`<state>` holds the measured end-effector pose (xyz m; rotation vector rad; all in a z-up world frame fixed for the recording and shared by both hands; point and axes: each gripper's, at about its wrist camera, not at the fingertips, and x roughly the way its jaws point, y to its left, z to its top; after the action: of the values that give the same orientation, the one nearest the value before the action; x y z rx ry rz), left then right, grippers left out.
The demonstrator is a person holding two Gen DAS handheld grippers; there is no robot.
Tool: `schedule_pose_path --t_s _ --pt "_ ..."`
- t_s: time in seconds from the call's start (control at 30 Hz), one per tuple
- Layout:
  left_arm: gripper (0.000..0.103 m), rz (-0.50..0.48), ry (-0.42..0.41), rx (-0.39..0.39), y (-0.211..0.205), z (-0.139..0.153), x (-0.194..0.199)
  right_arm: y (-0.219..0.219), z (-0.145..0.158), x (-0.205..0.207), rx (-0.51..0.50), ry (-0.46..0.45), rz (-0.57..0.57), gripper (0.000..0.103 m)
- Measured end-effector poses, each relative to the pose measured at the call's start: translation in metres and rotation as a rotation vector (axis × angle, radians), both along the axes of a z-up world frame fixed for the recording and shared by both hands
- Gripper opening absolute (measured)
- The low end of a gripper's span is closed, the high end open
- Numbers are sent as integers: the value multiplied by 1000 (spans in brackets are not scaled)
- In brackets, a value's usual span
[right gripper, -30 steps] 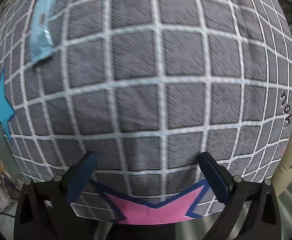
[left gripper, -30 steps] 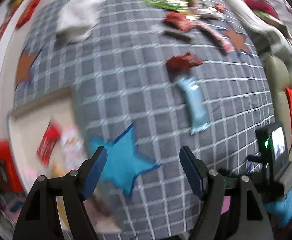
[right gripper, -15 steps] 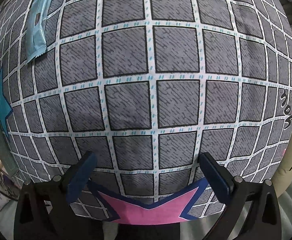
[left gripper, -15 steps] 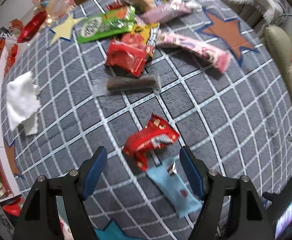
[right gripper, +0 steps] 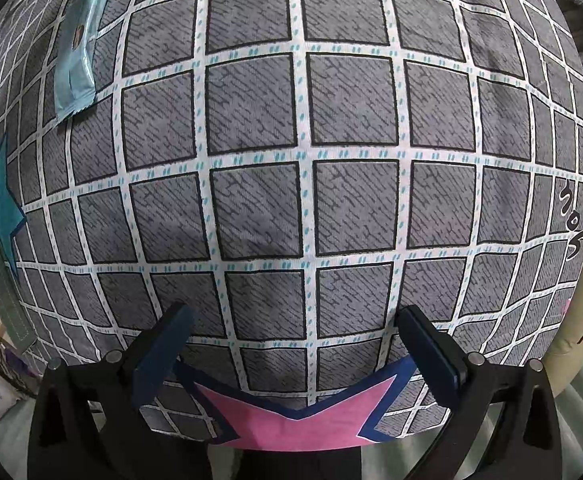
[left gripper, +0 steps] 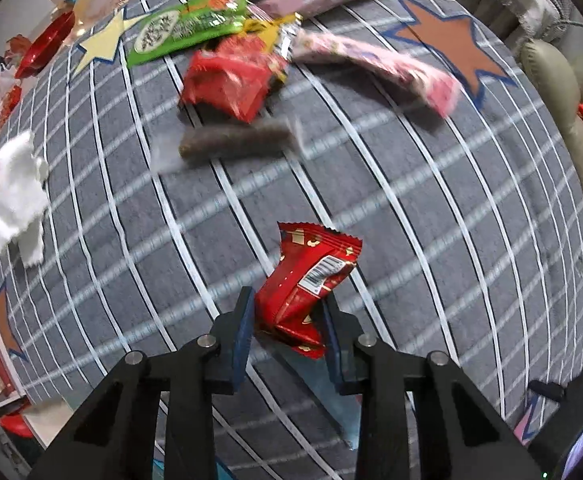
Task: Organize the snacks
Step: 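Grasp the red candy packet with the left tool, then move the right tool toward the light-blue bar while the left tool holds the red packet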
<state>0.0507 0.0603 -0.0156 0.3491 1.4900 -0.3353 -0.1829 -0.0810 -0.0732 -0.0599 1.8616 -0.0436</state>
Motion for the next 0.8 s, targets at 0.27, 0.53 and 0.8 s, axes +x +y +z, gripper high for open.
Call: schedule_pose_path --t_s 0.27,0.53,0.8 --pt "34 21 90 -89 4 -4 -100 1 -1 2 -1 1 5 103" --pt "34 157 106 -138 41 5 -151 1 -1 1 -3 -13 3 103" --pt "34 218 93 -116 119 8 -165 1 3 -3 -5 -36 1 103"
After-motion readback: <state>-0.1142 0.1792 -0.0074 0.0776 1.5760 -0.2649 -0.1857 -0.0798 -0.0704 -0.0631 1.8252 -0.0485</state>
